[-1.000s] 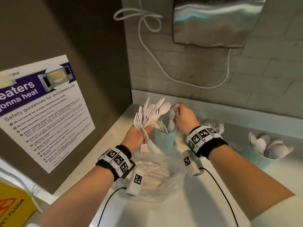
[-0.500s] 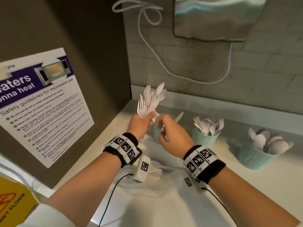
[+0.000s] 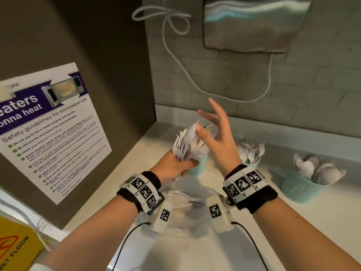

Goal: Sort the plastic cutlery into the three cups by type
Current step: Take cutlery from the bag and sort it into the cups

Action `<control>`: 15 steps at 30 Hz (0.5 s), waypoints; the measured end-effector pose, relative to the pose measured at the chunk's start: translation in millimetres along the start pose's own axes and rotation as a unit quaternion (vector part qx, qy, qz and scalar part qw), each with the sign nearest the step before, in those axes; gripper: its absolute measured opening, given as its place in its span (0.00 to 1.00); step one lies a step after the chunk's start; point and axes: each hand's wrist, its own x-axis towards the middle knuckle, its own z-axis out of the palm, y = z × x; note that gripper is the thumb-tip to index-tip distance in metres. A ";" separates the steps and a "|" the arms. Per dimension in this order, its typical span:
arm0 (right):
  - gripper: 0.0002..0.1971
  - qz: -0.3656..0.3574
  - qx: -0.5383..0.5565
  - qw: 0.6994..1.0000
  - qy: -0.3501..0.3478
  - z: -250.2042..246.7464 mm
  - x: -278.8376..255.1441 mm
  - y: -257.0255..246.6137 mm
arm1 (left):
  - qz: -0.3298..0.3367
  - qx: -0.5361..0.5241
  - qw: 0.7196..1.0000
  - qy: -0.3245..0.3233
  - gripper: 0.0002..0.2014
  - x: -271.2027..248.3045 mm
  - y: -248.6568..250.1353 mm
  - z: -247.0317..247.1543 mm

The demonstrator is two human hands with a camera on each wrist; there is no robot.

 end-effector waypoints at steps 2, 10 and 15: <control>0.25 0.003 -0.012 0.999 -0.045 3.5 -2.2 -2.8 | -0.001 0.007 1.000 0.012 0.11 0.2 1.1 3.6; 0.09 -0.019 -0.074 0.997 -0.008 15.2 -6.1 1.8 | -0.011 0.033 0.999 0.021 0.03 4.6 9.1 9.2; 0.25 0.039 -0.050 0.995 -0.073 12.6 2.2 11.4 | 0.033 0.008 0.999 0.022 0.06 0.2 13.1 11.4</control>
